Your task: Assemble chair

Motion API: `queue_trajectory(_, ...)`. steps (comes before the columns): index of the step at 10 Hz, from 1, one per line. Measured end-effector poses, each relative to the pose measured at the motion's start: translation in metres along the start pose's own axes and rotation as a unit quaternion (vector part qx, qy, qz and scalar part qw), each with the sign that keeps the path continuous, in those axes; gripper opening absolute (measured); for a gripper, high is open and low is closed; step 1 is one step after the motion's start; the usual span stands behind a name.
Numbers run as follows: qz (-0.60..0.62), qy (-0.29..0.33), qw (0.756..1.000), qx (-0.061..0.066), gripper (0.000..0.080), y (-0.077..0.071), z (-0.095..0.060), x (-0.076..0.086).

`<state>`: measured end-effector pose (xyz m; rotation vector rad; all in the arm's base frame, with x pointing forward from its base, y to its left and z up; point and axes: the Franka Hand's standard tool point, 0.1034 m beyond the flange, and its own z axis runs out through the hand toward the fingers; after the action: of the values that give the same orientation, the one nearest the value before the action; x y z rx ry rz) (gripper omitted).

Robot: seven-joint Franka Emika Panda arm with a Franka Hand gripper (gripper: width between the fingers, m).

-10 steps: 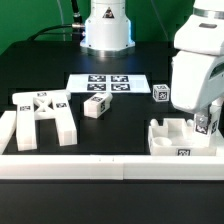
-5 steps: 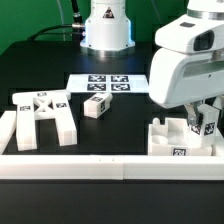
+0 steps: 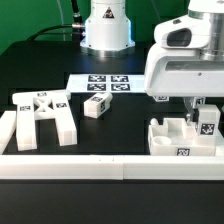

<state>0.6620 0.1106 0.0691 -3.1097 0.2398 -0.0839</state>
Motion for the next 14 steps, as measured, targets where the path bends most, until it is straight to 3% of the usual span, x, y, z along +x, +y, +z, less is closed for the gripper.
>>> queue_trajectory(4, 0.054, 0.001, 0.999, -0.004, 0.0306, 0.006, 0.000, 0.001)
queue_trajectory(5, 0.036, 0.001, 0.999, -0.004, 0.0529, 0.007, 0.001, 0.001)
queue_trajectory(6, 0.004, 0.001, 1.000, -0.006, 0.0621, 0.006, 0.001, 0.001)
queue_trajectory(9, -0.167, 0.005, 0.986, -0.010, 0.0647, 0.003, 0.000, 0.002)
queue_trajectory(11, -0.287, 0.008, 0.958, -0.017, 0.0649, 0.001, -0.007, 0.003)
queue_trajectory(12, -0.322, 0.004, 0.947, -0.017, 0.0649, 0.007, -0.013, -0.001)
queue_trajectory(14, -0.310, -0.006, 0.951, -0.013, 0.0649, 0.024, -0.019, -0.020)
